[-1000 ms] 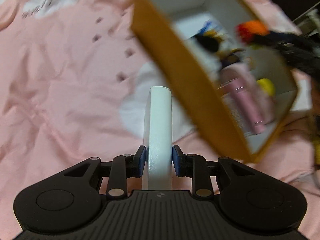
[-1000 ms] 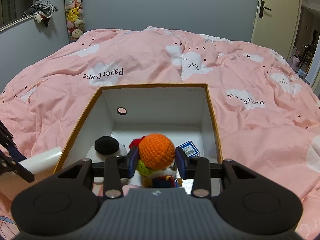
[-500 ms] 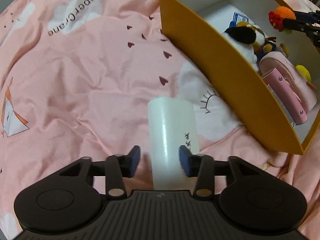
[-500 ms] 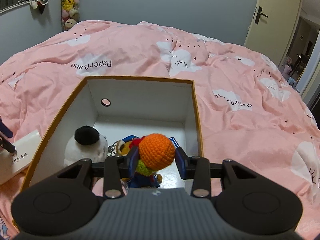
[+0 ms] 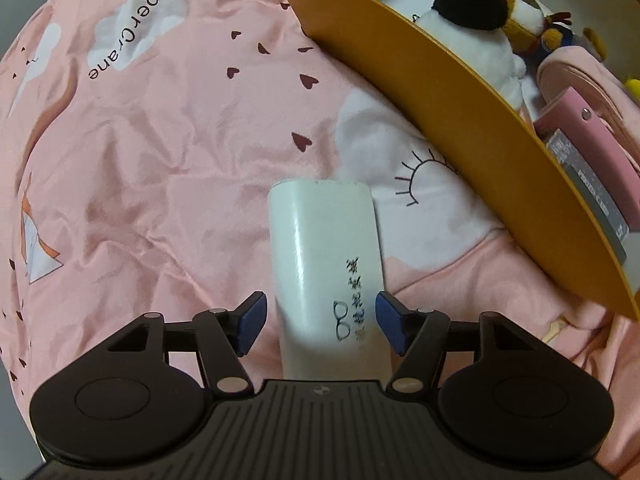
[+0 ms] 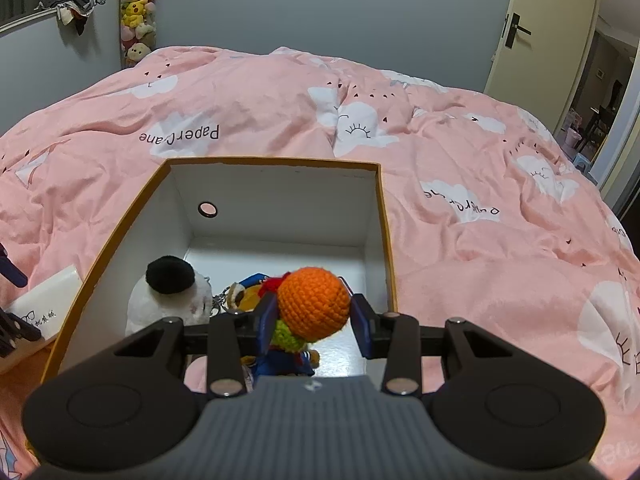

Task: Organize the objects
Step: 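Grasp the white printed box with the left tool while the right tool holds the ball over the box, then lower the white box into the box with the left tool while the right tool drops the ball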

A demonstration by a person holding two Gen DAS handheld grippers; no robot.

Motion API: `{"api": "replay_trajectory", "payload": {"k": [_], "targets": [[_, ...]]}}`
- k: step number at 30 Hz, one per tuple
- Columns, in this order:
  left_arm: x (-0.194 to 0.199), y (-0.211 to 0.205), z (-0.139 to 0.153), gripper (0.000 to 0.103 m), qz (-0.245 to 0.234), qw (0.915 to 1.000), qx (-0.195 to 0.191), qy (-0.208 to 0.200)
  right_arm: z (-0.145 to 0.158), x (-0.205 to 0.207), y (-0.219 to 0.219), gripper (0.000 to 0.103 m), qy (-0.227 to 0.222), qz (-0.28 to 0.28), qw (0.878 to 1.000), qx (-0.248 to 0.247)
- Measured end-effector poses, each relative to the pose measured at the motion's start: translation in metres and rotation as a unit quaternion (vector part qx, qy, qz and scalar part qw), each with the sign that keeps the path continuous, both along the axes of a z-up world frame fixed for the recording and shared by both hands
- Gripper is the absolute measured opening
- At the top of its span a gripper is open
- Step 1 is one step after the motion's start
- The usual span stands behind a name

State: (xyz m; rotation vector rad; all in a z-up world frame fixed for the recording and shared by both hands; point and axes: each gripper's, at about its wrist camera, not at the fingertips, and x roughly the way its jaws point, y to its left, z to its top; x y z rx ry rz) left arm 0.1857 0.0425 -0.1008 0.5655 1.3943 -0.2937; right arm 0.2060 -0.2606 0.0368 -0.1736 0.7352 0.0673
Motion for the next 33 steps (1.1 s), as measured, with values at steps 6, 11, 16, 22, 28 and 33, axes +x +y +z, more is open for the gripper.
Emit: {"api": "replay_trajectory", "payload": {"k": [6, 11, 16, 22, 28, 33], "targets": [[0.002, -0.015, -0.011, 0.075, 0.008, 0.9995, 0.029, -0.005, 0.000, 0.000, -0.001, 0.042, -0.001, -0.002, 1.000, 0.004], [-0.008, -0.024, -0.023, 0.073, 0.024, 0.9969, 0.064, -0.040, -0.001, -0.001, -0.002, 0.042, 0.001, -0.002, 1.000, 0.003], [-0.022, -0.017, -0.019, 0.069, 0.037, 0.9954, 0.038, -0.080, -0.003, -0.004, -0.005, 0.042, 0.009, 0.007, 1.000, -0.001], [-0.029, -0.004, 0.007, 0.069, 0.025, 0.9946, -0.015, -0.100, 0.000, -0.011, -0.018, 0.042, 0.033, 0.048, 0.998, -0.006], [-0.037, -0.009, 0.035, 0.069, 0.002, 0.9915, -0.050, -0.120, -0.004, -0.023, -0.018, 0.042, 0.057, 0.084, 0.995, -0.025], [-0.041, -0.018, 0.063, 0.068, -0.017, 0.9869, -0.060, -0.149, -0.012, -0.033, -0.009, 0.042, 0.054, 0.091, 0.991, -0.076]]}}
